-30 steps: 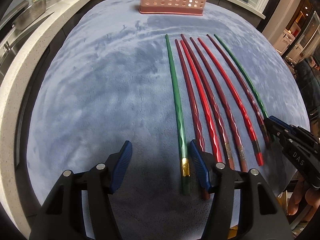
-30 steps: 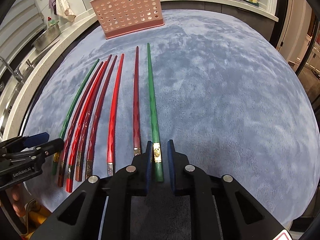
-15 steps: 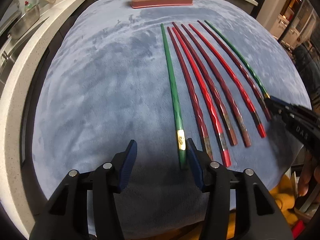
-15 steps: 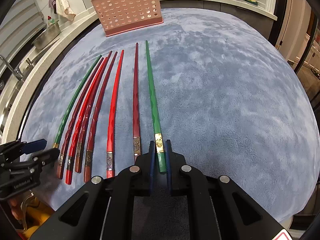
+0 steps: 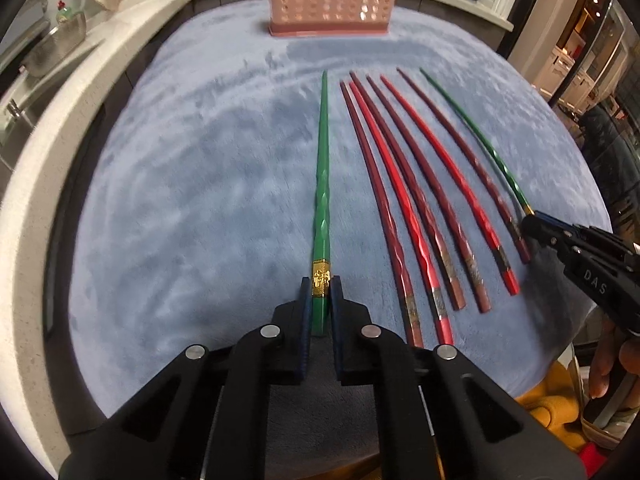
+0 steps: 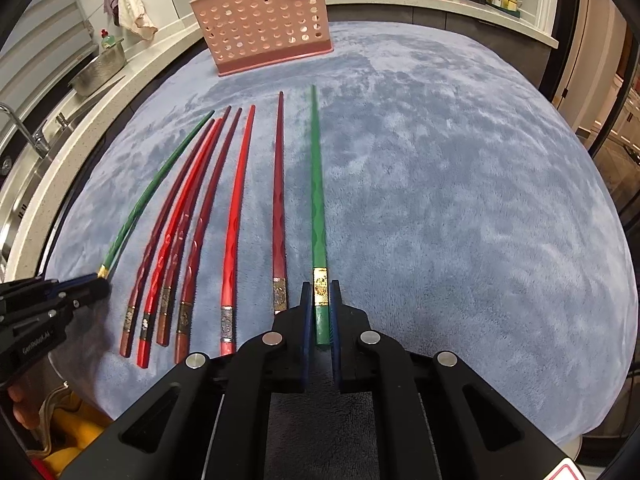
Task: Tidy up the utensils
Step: 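Grasp a green chopstick with the right tool while the left tool grasps another, then lower the left tool's green chopstick into the pink holder while the right tool inserts its own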
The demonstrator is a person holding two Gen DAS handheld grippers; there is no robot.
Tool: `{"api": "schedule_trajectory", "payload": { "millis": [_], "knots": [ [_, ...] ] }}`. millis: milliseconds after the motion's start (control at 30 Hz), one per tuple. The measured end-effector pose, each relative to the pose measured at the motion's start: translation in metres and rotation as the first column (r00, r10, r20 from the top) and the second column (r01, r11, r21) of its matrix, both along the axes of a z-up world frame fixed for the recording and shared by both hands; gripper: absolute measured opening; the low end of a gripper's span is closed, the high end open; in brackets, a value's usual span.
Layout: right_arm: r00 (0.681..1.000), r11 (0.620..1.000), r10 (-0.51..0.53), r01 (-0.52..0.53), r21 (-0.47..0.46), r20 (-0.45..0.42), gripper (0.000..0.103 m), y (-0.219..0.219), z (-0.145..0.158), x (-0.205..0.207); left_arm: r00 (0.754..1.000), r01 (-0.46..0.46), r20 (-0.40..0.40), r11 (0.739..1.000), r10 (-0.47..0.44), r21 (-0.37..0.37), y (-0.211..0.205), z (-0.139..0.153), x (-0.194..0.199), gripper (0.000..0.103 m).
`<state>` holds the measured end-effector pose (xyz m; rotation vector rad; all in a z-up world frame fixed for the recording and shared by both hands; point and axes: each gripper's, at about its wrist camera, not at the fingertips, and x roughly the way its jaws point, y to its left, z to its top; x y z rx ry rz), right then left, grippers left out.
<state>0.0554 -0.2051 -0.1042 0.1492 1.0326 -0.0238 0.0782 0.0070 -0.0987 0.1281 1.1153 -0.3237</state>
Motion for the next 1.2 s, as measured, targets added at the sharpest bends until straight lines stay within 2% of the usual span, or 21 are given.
{"api": "schedule_trajectory", "payload": {
  "millis": [200, 333, 533, 900, 1200],
  "knots": [
    [0.998, 1.000, 0.000, 0.000, 0.004, 0.063, 0.007, -0.003, 0.027, 0.004, 0.999, -0.029, 0.041, 0.999, 0.030, -0.035, 0.007, 0.021, 0.007, 0.008],
    [0.991, 1.000, -0.006, 0.005, 0.004, 0.133, 0.007, -0.008, 0.055, 0.011, 0.996, -0.048, 0.068, 0.996, 0.053, -0.073, 0.011, 0.039, 0.015, 0.008],
    [0.973, 1.000, -0.020, 0.017, 0.012, 0.230, 0.007, -0.021, 0.096, 0.028, 0.983, -0.060, 0.165, 0.993, 0.077, -0.103, 0.014, 0.076, 0.035, 0.008],
    [0.930, 0.999, -0.041, 0.035, 0.022, 0.365, 0.007, -0.037, 0.153, 0.069, 0.931, -0.080, 0.344, 0.986, 0.126, -0.143, 0.016, 0.148, 0.089, 0.007],
    [0.893, 0.999, -0.040, 0.022, 0.044, 0.448, 0.007, -0.045, 0.194, 0.111, 0.886, -0.071, 0.444, 0.986, 0.132, -0.151, 0.006, 0.193, 0.130, 0.007]
  ]
}}
